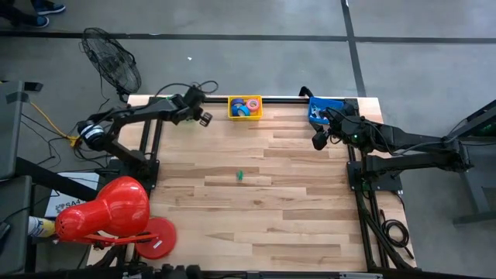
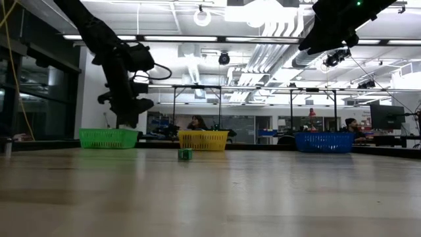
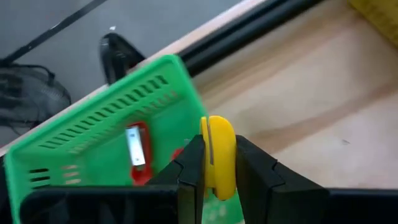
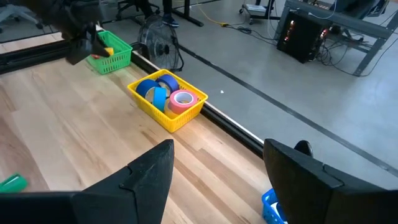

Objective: Pick and place Stapler, Stapler remover, tape
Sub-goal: Put the yellow stapler into the green bin

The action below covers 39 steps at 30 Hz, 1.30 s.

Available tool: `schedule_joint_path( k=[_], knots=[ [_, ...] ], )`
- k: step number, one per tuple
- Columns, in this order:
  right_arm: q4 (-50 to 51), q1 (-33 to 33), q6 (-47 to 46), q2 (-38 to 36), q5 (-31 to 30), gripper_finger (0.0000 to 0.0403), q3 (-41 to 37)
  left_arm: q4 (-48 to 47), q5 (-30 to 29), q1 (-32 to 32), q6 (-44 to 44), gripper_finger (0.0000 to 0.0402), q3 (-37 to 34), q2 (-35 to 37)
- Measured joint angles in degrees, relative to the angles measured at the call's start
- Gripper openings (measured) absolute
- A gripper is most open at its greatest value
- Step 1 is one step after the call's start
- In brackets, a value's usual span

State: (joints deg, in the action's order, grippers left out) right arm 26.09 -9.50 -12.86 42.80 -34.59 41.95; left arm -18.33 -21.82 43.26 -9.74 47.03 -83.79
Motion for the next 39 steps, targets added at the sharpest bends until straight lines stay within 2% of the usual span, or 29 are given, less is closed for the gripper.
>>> schedule_joint_path(
  k=[10, 22, 33, 39],
  knots=[
    [0.05, 0.0, -0.15, 0.0, 0.02, 0.024, 0.0, -0.51, 0.02, 5.18, 0.07, 0.0059, 0.0, 0.0],
    [0.26, 0.0, -0.28, 0.0, 0.19, 0.024, 0.0, -2.82, -1.44, 5.86, 0.04, 0.0061, 0.02, -0.7],
    [0.26, 0.0, -1.27, -0.02, 0.46, 0.024, 0.0, -2.9, -1.55, 5.86, 0.43, 0.0118, 0.02, -0.7],
    [0.26, 0.0, -1.27, 0.0, 0.48, 0.024, 0.0, -2.91, -1.55, 5.86, 0.42, 0.0128, 0.04, -0.72]
  ],
)
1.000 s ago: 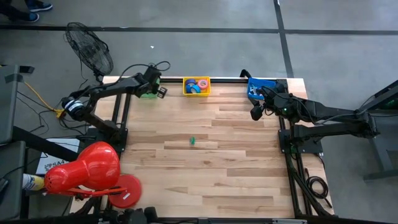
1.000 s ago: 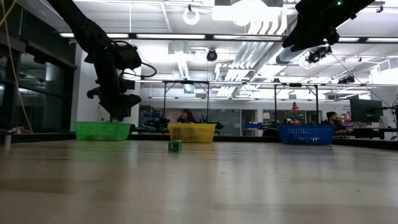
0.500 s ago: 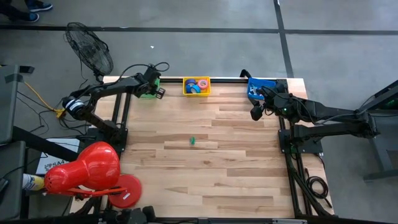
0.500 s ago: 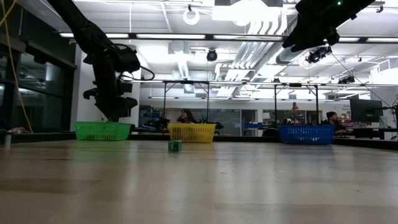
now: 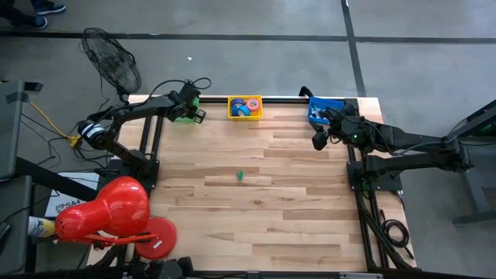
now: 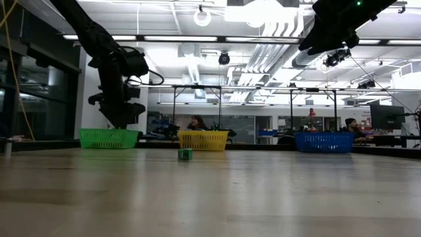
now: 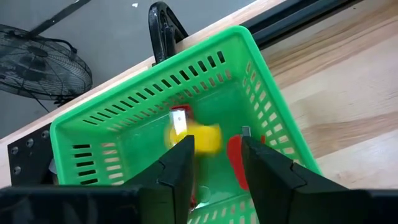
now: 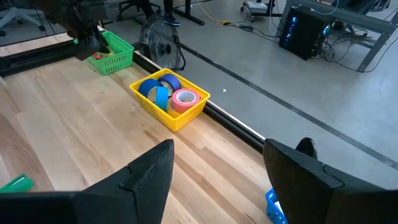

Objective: Pick and place Stapler, Stapler remover, tape
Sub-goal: Put the yellow stapler into the green bin, then put the green stapler into the green bin

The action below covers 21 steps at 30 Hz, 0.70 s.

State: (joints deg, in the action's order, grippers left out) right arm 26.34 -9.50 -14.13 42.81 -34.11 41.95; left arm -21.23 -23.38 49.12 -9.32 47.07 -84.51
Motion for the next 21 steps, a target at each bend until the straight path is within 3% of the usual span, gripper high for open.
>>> schedule_joint_path(
  k=[6, 10, 21],
  knots=[
    [0.0, 0.0, 0.0, 0.0, 0.17, 0.024, 0.0, -0.37, 0.17, 0.0, 0.06, 0.0129, 0.02, -0.02],
    [0.01, 0.0, 0.0, 0.0, 0.2, 0.024, 0.0, 0.71, 3.71, 0.0, 3.34, 0.013, 0.02, -0.02],
    [0.01, 0.0, 0.17, 0.0, 0.34, 0.024, 0.0, 6.53, 27.59, -0.04, 23.93, 0.013, 0.04, 0.0]
  ],
)
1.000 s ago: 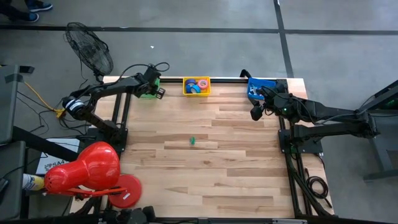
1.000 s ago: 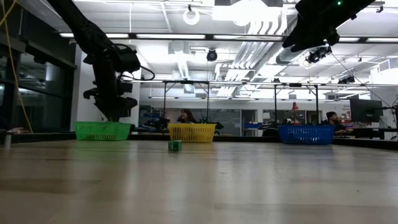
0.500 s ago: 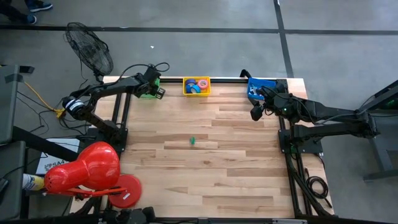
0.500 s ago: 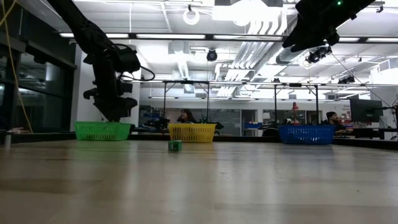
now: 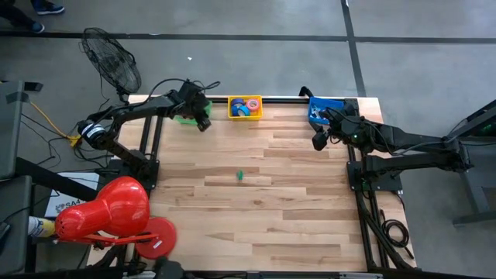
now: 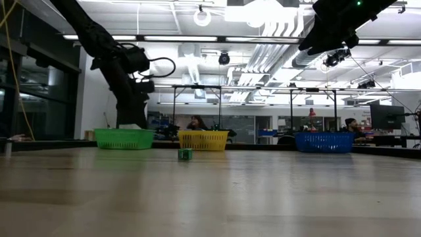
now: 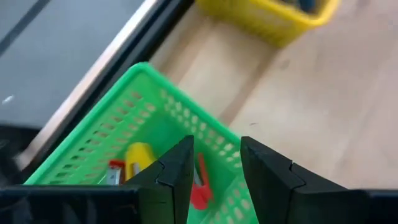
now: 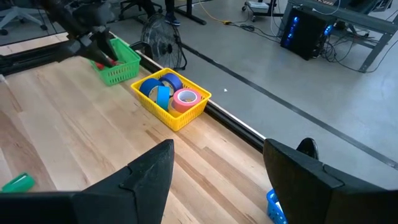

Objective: Pick and place Stapler, Stapler remover, tape
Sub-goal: Put the green stapler into the green bin

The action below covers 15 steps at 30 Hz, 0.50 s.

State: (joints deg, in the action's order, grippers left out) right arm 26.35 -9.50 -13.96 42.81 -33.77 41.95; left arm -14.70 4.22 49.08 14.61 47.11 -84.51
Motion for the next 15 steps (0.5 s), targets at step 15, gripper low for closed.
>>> schedule_joint_path(
  k=[15],
  knots=[
    [0.55, 0.0, -0.04, 0.0, 2.57, 0.024, 0.0, 1.47, -3.67, 0.02, -3.47, 0.0126, 0.0, 4.87]
  ],
)
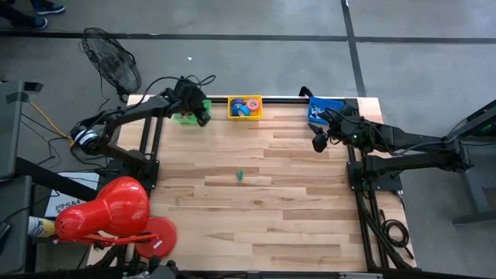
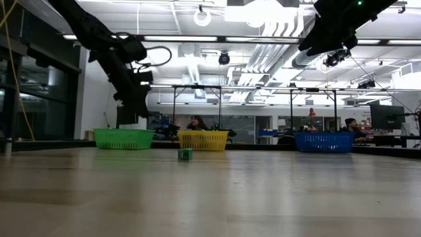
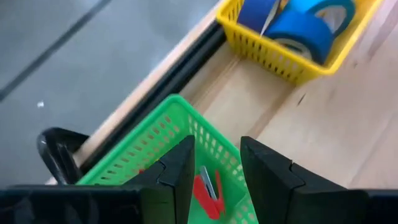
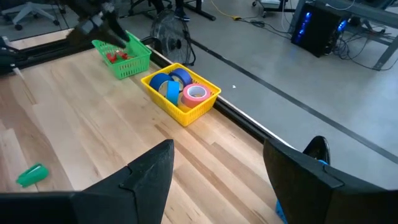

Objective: Pick and place Stapler, Stapler remover, tape
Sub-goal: Put the green stapler into the green bin

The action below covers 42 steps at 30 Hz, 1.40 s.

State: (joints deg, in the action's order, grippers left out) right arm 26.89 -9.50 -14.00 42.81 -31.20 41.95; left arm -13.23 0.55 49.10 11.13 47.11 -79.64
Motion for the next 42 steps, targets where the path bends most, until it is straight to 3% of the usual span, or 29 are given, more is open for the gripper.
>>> schedule_joint_path(
  k=[6, 14, 17, 30, 35, 42],
  knots=[
    [0.09, 0.02, -0.09, -0.02, 0.0, 0.024, 0.0, -0.16, 0.94, 0.0, 1.85, 0.0126, 0.0, 4.6],
    [0.07, 0.0, 0.01, -0.02, 0.07, 0.024, -0.02, 0.35, 14.87, -2.61, 7.94, 0.0126, 0.0, 7.17],
    [0.07, 0.0, 0.07, 0.0, 0.09, 0.024, 0.0, 0.4, 17.27, -5.54, 8.23, 0.0126, 0.0, 7.17],
    [0.07, 0.02, 0.07, -0.02, 3.08, 0.024, 0.0, 0.45, 16.97, -22.18, 2.2, 0.0126, 0.0, 7.17],
    [0.07, 0.02, 0.61, 0.0, 5.27, 0.024, 0.0, 1.15, 16.13, -29.56, 7.94, 0.0126, -0.02, 7.04],
    [0.43, 0.03, 1.18, 0.0, 7.84, 0.024, -0.02, 4.54, 7.12, -39.38, 16.4, 0.0151, -0.02, 5.44]
  ],
)
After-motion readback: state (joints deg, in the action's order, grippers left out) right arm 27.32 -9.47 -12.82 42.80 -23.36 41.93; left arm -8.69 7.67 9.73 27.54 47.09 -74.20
